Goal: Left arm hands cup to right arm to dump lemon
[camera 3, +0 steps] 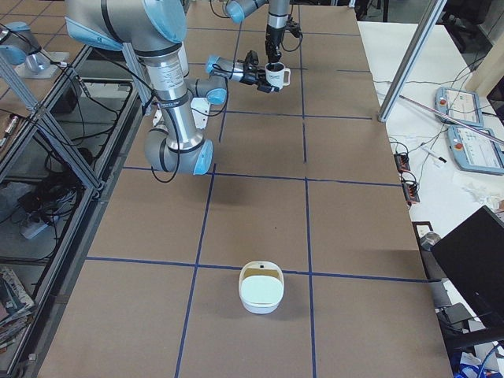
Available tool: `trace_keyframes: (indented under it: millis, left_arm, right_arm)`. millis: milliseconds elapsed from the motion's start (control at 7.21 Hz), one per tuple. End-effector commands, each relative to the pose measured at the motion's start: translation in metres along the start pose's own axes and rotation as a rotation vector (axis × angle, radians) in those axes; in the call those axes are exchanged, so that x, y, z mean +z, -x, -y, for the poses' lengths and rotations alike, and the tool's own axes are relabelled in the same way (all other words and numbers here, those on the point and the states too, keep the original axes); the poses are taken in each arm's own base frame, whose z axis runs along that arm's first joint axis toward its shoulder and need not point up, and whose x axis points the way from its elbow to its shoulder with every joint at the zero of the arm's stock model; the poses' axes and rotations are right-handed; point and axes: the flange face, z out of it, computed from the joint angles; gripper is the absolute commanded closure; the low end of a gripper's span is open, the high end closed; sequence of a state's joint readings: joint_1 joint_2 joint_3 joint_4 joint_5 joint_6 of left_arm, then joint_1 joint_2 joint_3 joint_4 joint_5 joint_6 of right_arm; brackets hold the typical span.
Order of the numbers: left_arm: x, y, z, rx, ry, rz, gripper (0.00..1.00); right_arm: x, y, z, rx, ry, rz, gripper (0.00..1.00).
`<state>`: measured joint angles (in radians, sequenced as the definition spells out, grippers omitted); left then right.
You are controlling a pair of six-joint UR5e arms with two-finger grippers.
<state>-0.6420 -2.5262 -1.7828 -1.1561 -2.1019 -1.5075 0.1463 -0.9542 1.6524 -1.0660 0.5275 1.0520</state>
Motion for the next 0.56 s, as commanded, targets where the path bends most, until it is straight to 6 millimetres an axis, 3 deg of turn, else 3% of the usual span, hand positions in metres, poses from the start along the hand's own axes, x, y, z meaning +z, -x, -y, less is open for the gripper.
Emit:
trace_keyframes:
  millis: [0,416]
  left_arm:
    - [-0.005,0.001,-0.003,0.002,0.000,-0.006,1.00]
    - [-0.009,0.001,-0.005,0.003,0.000,-0.015,1.00]
  right_arm:
    - [-0.001,-0.001,-0.003,-0.003,0.003,0.001,0.00]
    - [-0.010,0.003,-0.020,-0.022,0.023,0.012,0.00]
